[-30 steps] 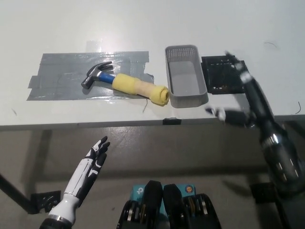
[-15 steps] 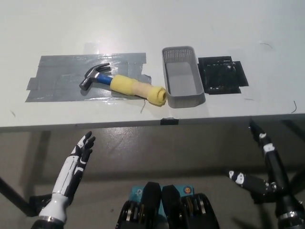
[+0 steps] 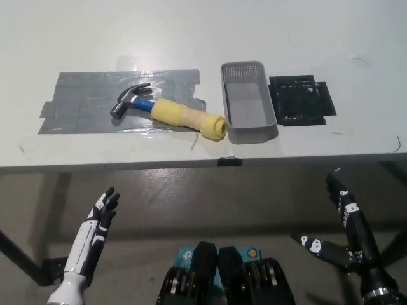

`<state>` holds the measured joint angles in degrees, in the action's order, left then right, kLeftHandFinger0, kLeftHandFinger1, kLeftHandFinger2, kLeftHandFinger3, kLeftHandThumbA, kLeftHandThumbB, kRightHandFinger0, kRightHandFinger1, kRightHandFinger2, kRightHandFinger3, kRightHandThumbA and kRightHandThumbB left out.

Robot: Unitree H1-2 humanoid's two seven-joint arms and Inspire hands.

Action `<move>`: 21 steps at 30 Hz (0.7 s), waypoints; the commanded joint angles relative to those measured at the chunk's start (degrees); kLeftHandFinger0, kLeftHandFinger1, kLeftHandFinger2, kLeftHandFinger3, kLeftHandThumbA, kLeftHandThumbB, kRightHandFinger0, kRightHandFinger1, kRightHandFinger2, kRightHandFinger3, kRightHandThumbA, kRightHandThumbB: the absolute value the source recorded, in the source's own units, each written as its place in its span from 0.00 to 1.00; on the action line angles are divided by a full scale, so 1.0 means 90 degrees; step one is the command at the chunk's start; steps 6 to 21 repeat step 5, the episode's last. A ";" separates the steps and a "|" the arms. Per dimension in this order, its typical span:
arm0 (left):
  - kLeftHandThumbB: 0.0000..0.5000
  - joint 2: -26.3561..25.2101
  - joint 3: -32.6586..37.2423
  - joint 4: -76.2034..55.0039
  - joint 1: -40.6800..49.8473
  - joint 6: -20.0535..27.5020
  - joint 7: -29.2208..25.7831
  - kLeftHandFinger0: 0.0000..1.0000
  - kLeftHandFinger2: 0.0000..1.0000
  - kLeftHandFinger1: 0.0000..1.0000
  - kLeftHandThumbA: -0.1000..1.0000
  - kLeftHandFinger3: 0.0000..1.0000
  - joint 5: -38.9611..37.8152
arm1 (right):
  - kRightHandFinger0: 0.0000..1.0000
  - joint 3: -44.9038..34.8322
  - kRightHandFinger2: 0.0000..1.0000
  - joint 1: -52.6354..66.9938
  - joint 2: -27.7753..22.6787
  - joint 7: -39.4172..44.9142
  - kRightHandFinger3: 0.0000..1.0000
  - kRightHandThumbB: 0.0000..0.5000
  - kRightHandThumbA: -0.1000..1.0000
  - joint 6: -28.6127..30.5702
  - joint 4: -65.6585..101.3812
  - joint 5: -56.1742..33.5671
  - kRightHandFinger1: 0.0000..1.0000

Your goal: The robot picks the hammer placed on top of the gray container with right hand and places it on the grey area of the desk

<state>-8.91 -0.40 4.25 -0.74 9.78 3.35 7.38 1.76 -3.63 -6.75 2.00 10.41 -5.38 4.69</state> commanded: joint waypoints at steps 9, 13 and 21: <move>0.24 -0.0069 -0.0065 -0.0241 -0.0065 0.0268 -0.0096 1.00 1.00 1.00 1.00 1.00 -0.0016 | 1.00 0.0043 1.00 -0.0086 -0.0028 0.0082 1.00 0.32 0.96 0.0352 0.0036 -0.0036 1.00; 0.24 -0.0069 -0.0065 -0.0241 -0.0065 0.0268 -0.0096 1.00 1.00 1.00 1.00 1.00 -0.0016 | 1.00 0.0043 1.00 -0.0086 -0.0028 0.0082 1.00 0.32 0.96 0.0352 0.0036 -0.0036 1.00; 0.24 -0.0069 -0.0065 -0.0241 -0.0065 0.0268 -0.0096 1.00 1.00 1.00 1.00 1.00 -0.0016 | 1.00 0.0043 1.00 -0.0086 -0.0028 0.0082 1.00 0.32 0.96 0.0352 0.0036 -0.0036 1.00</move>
